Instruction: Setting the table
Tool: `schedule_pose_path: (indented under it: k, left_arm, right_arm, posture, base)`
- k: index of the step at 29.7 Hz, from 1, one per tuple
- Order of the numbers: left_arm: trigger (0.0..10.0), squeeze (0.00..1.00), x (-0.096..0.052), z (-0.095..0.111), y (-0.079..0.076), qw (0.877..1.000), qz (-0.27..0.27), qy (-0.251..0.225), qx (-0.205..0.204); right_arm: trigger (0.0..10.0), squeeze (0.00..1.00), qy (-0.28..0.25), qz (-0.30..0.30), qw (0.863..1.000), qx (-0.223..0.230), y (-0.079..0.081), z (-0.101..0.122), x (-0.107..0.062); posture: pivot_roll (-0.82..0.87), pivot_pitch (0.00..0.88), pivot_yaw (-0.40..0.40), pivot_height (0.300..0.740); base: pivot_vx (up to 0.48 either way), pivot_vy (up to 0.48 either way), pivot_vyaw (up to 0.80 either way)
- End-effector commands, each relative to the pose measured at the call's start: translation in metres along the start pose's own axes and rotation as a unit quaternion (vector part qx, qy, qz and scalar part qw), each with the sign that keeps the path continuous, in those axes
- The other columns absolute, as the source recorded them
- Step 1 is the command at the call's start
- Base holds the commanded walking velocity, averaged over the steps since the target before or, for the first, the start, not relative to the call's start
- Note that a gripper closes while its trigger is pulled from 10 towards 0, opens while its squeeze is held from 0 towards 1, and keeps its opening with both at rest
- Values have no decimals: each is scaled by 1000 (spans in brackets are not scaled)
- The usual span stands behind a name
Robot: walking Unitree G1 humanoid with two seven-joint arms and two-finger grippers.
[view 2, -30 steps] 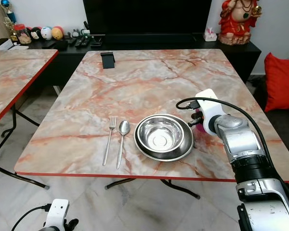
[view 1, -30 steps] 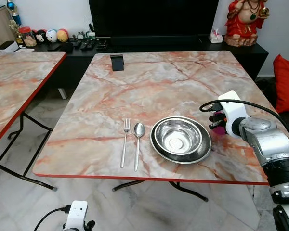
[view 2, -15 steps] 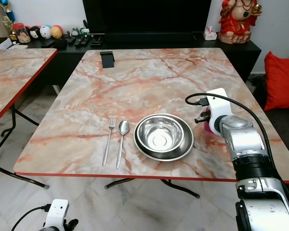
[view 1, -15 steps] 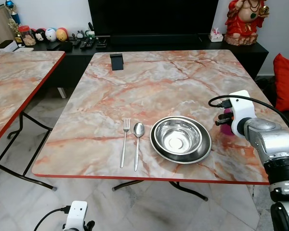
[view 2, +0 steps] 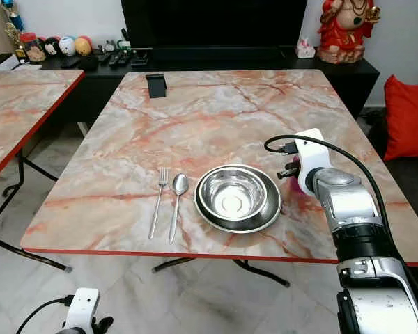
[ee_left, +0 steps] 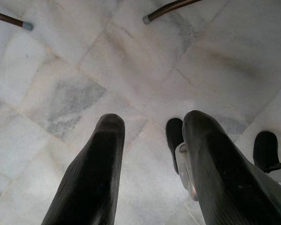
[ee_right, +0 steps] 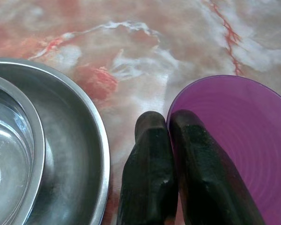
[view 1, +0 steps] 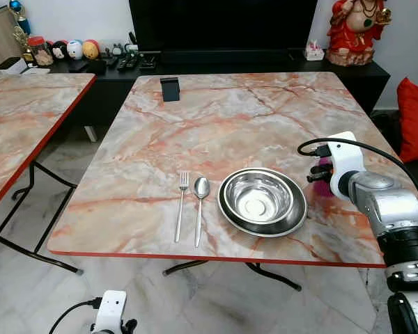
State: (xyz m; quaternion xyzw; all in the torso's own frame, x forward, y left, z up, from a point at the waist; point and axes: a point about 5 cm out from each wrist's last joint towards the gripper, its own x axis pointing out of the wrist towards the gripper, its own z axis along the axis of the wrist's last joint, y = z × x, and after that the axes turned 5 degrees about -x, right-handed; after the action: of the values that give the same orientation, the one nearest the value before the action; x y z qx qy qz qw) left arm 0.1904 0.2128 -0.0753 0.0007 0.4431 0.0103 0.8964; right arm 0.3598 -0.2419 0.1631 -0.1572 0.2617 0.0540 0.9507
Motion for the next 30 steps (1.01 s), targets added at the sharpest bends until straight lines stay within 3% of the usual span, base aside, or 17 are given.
schedule_pose_path:
  k: [1, 30]
  left_arm:
    - [10000, 0, -2, -7, 3, 1000, 4, 18, -1]
    - [10000, 0, -2, -9, 3, 1000, 5, 19, 0]
  right_arm:
    - [10000, 0, -13, 4, 1000, 0, 1, 9, -1]
    - [10000, 0, -26, 39, 999, -24, 12, 12, 0]
  posture:
    - [-96, 0, 41, 740]
    - [-92, 0, 39, 740]
  base:
    - [0, 0, 0]
    - [0, 0, 0]
